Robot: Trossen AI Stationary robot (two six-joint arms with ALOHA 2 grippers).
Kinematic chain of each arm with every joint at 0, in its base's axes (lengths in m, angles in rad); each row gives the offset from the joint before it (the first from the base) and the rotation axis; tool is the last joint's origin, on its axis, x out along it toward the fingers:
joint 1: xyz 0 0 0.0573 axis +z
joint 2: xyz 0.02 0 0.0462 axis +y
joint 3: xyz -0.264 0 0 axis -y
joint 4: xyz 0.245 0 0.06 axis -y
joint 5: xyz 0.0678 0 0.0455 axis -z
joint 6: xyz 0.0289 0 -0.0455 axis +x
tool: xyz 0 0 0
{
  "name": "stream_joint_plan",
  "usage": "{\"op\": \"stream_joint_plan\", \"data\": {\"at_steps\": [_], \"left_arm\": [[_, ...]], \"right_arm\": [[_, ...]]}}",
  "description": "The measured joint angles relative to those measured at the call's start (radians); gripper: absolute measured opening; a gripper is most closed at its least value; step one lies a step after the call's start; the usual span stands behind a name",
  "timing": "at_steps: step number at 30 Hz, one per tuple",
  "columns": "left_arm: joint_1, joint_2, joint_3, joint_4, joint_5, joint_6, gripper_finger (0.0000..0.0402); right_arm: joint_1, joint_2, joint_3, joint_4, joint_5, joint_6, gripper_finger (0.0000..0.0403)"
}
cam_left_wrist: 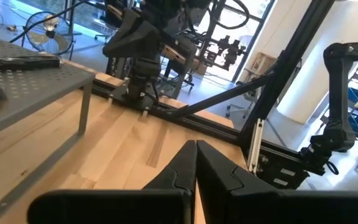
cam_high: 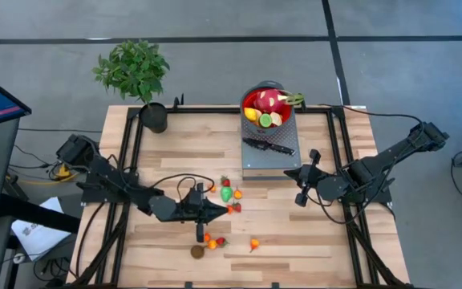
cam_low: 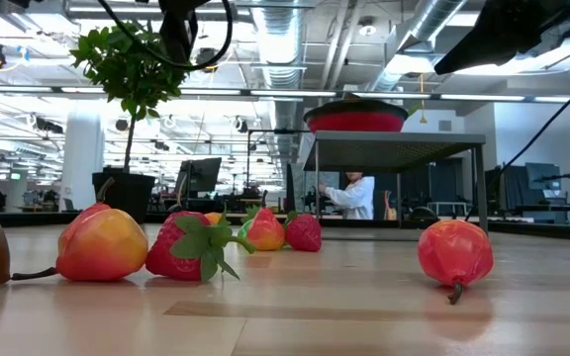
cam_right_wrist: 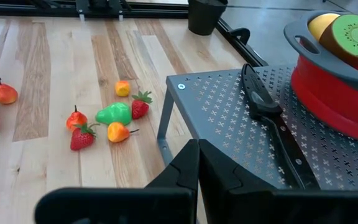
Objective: Pick & Place Fruit
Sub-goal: Put the yellow pear into the red colander on the shelf
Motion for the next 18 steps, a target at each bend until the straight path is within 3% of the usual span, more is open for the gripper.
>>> {"op": "stream_joint_plan", "data": {"at_steps": [13,18], "left_arm": [[-0.024,0.003,0.039,-0.014,0.0,-0.025,0.0003],[-0.03,0.003,0.039,-0.155,-0.026,-0.095,0.0002]], "right_arm": [[0.0,0.0,0.0,0.0,0.0,0.0,0.0],[0.0,0.0,0.0,0.0,0.0,0.0,0.0]]}}
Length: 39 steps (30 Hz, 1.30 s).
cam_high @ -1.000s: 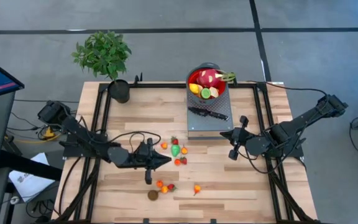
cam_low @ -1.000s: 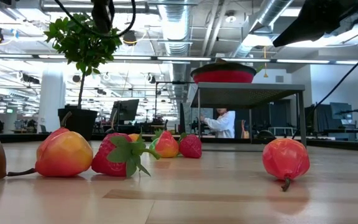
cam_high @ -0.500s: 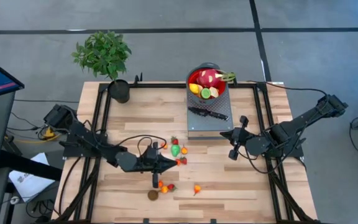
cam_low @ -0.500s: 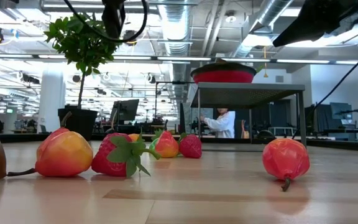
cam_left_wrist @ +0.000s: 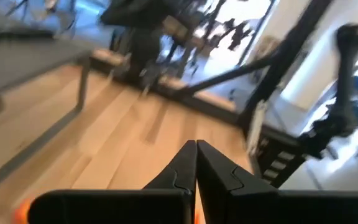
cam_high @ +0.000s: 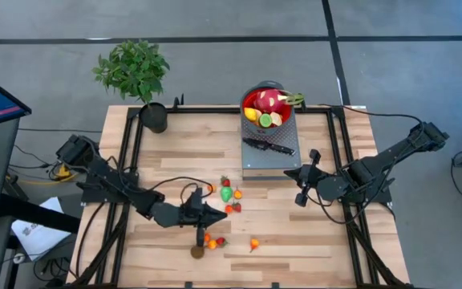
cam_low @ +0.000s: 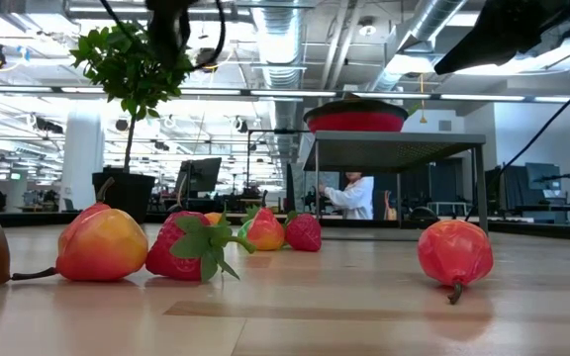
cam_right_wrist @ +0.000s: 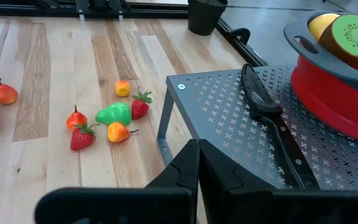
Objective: Pick & Place Fruit
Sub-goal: Put the yellow pear into the red colander on the shelf
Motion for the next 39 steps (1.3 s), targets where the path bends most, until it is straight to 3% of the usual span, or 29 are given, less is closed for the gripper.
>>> {"op": "stream_joint_plan", "data": {"at_steps": [13,23,27,39], "left_arm": [[0.055,0.0,0.0,-0.347,0.007,-0.036,0.0001],[0.214,-0.01,0.001,-0.552,0.248,-0.036,0.0002],[0.272,-0.01,0.001,-0.598,0.303,-0.029,0.0002],[0.369,-0.01,0.0,-0.602,0.311,0.102,0.0003]], "right_arm": [[0.0,0.0,0.0,0.0,0.0,0.0,0.0],[0.0,0.0,0.0,0.002,0.0,0.0,0.0],[0.0,0.0,0.0,0.0,0.0,0.0,0.0],[0.0,0.0,0.0,-0.001,0.0,0.0,0.0]]}}
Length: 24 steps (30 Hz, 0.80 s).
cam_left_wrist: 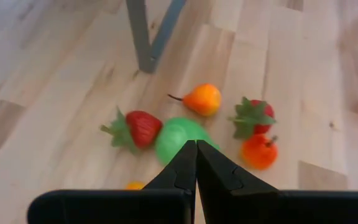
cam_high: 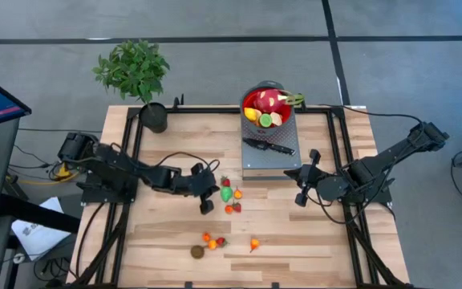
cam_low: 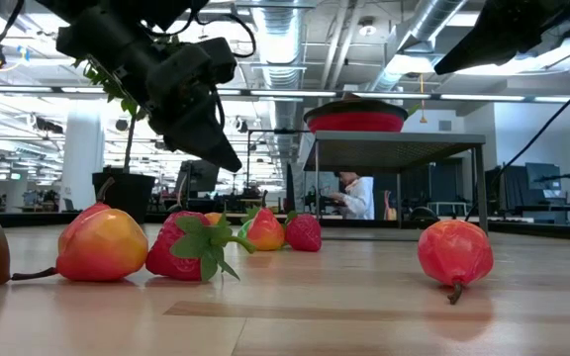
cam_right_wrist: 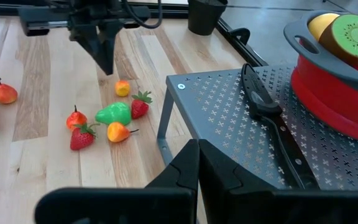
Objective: Pick & Place Fruit
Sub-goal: Put the yellow pear into the red colander on the shelf
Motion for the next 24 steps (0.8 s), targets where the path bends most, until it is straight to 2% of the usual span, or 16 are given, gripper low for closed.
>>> {"op": "stream_joint_plan", "data": {"at_steps": [6,10,14,18,21,24], "left_arm": [[0.06,0.0,0.0,-0.003,0.0,0.006,0.0006],[0.091,0.0,0.0,-0.005,0.033,0.036,0.0036],[0.112,0.0,0.0,-0.017,0.087,0.037,0.01],[0.127,0.0,0.0,-0.062,0.138,0.037,0.0182],[0.134,0.0,0.0,-0.117,0.142,0.037,0.0241],[0.136,0.0,-0.003,-0.126,0.142,0.037,0.0284]], "right_arm": [[0.0,0.0,0.0,-0.001,0.0,0.0,0.0],[0.0,0.0,0.0,-0.01,0.0,0.0,0.0],[0.0,0.0,0.0,-0.024,0.0,0.0,0.0],[0.0,0.0,0.0,-0.024,0.0,0.0,0.0],[0.0,0.0,0.0,-0.024,0.0,0.0,0.0],[0.0,0.0,0.0,-0.024,0.0,0.0,0.0]]}}
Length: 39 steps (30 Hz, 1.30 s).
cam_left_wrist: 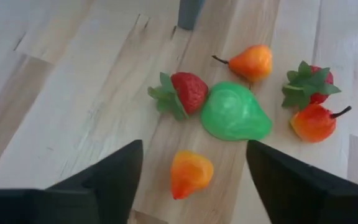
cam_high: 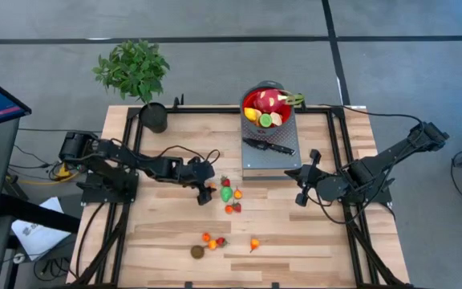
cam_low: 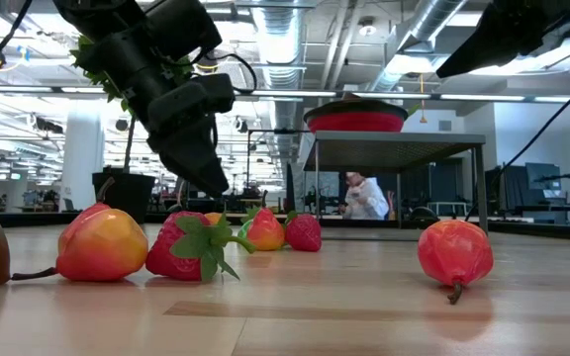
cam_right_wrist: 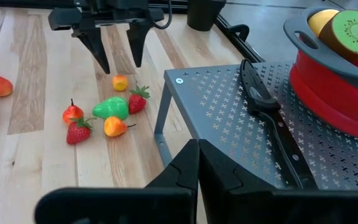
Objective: Pick & Place Fruit
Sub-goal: Put the yellow pear into the red colander on the shelf
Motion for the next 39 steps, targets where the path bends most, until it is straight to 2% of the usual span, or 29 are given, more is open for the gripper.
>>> {"op": "stream_joint_plan", "data": {"at_steps": [5,12,20,29,39], "left_arm": [[0.0,0.0,-0.011,0.005,-0.001,-0.006,0.0305],[-0.008,0.0,-0.071,0.014,-0.001,-0.108,0.028],[-0.016,0.0,-0.119,0.123,-0.001,-0.113,0.0252],[-0.016,0.003,-0.135,0.156,-0.019,-0.113,0.0253],[-0.021,0.091,-0.135,0.229,-0.022,-0.112,0.0253]], "right_arm": [[0.0,0.0,0.0,0.0,0.0,0.0,0.0],[0.0,0.0,0.0,0.0,0.0,0.0,0.0],[-0.002,0.0,0.0,0.0,0.0,0.0,0.0],[-0.002,0.0,0.0,0.0,0.0,0.0,0.0],[-0.002,0.0,0.0,0.005,0.0,0.001,0.0]]}}
